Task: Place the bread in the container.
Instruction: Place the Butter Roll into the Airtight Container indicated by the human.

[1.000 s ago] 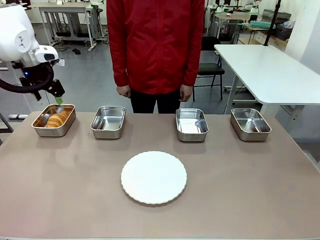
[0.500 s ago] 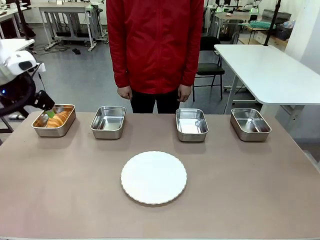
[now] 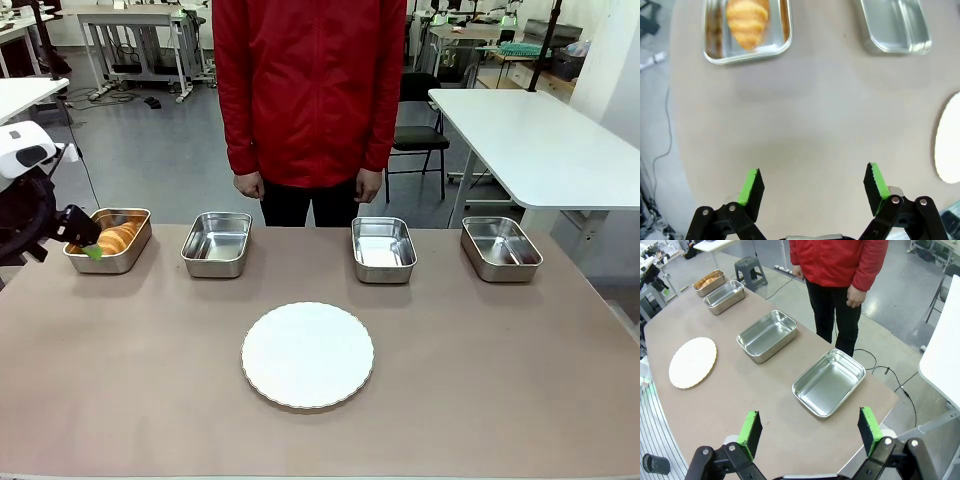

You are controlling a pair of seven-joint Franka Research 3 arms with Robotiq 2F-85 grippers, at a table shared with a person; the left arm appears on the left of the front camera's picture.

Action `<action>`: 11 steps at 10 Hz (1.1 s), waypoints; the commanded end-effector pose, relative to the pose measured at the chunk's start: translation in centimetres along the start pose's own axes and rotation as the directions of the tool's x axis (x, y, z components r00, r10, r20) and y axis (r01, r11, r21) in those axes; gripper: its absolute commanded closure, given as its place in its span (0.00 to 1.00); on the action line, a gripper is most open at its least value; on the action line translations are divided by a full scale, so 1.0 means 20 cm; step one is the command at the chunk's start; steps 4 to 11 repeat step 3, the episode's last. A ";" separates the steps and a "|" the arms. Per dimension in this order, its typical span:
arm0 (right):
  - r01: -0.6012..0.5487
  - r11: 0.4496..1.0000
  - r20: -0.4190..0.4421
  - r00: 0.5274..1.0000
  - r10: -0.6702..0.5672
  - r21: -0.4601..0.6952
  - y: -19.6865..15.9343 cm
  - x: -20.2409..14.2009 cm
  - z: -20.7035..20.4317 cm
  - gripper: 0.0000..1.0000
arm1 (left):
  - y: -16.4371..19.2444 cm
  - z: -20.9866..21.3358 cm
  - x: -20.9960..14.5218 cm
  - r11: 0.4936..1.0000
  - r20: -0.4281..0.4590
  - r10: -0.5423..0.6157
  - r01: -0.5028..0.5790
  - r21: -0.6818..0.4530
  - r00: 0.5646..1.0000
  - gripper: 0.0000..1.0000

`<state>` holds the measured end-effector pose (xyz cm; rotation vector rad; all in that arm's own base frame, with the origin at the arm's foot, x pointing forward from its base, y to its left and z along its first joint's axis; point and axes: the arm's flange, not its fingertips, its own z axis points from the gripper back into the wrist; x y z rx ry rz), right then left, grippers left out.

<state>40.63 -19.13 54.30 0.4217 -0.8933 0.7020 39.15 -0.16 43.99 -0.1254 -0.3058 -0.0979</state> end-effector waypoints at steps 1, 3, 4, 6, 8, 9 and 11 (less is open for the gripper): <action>-0.003 1.000 0.012 1.000 0.003 0.003 0.00 0.01 0.00 0.00 | 0.00 0.02 0.02 1.000 0.038 -0.002 0.002 0.015 0.999 0.00; -0.003 1.000 0.012 1.000 0.003 0.003 0.00 0.01 0.00 0.00 | 0.00 0.02 0.02 1.000 0.038 -0.002 0.002 0.015 0.999 0.00; -0.003 1.000 0.012 1.000 0.003 0.003 0.00 0.01 0.00 0.00 | 0.00 0.02 0.02 1.000 0.038 -0.002 0.002 0.015 0.999 0.00; -0.003 1.000 0.012 1.000 0.003 0.003 0.00 0.01 0.00 0.00 | 0.00 0.02 0.02 1.000 0.038 -0.002 0.002 0.015 0.999 0.00; -0.003 1.000 0.012 1.000 0.003 0.003 0.00 0.01 0.00 0.00 | 0.00 0.02 0.02 1.000 0.038 -0.002 0.002 0.015 0.999 0.00; -0.003 1.000 0.012 1.000 0.003 0.003 0.00 0.01 0.00 0.00 | 0.00 0.02 0.02 1.000 0.038 -0.002 0.002 0.015 0.999 0.00; -0.003 1.000 0.012 1.000 0.003 0.003 0.00 0.01 0.00 0.00 | 0.00 0.02 0.02 1.000 0.038 -0.002 0.002 0.015 0.999 0.00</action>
